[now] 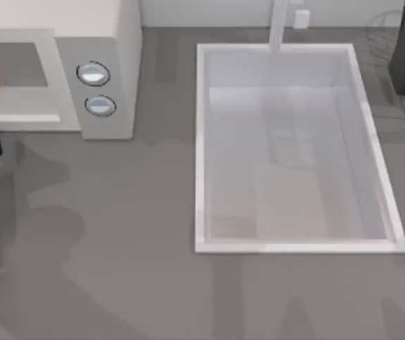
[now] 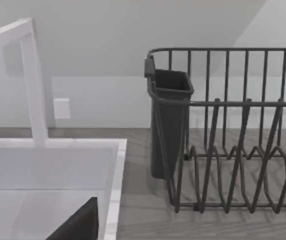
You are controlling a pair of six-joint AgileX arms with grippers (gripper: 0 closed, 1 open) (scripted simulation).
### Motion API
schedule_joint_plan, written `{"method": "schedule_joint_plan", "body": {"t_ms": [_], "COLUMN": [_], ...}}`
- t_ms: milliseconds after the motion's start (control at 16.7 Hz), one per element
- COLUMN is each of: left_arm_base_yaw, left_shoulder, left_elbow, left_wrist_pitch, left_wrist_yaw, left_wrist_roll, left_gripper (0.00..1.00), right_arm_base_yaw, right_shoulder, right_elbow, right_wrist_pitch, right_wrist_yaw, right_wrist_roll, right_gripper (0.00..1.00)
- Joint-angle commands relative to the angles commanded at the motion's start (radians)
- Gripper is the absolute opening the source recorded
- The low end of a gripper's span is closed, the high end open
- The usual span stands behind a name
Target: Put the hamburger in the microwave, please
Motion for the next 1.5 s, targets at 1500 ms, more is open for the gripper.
{"method": "schedule_joint_plan", "body": {"t_ms": [1500], "left_arm_base_yaw": [0.085], "left_shoulder": [-0.238], "left_elbow": [-0.293], "left_wrist_pitch": [0.161], "left_wrist_yaw": [0.032], "left_wrist_roll": [0.037], "left_gripper": [1.00], "right_arm_base_yaw": [0.000], "right_shoulder": [0.000], "right_elbow": [0.000], "right_wrist_pitch": [0.000], "right_wrist_yaw": [0.000], "right_wrist_roll": [0.000], "right_gripper": [1.00]}}
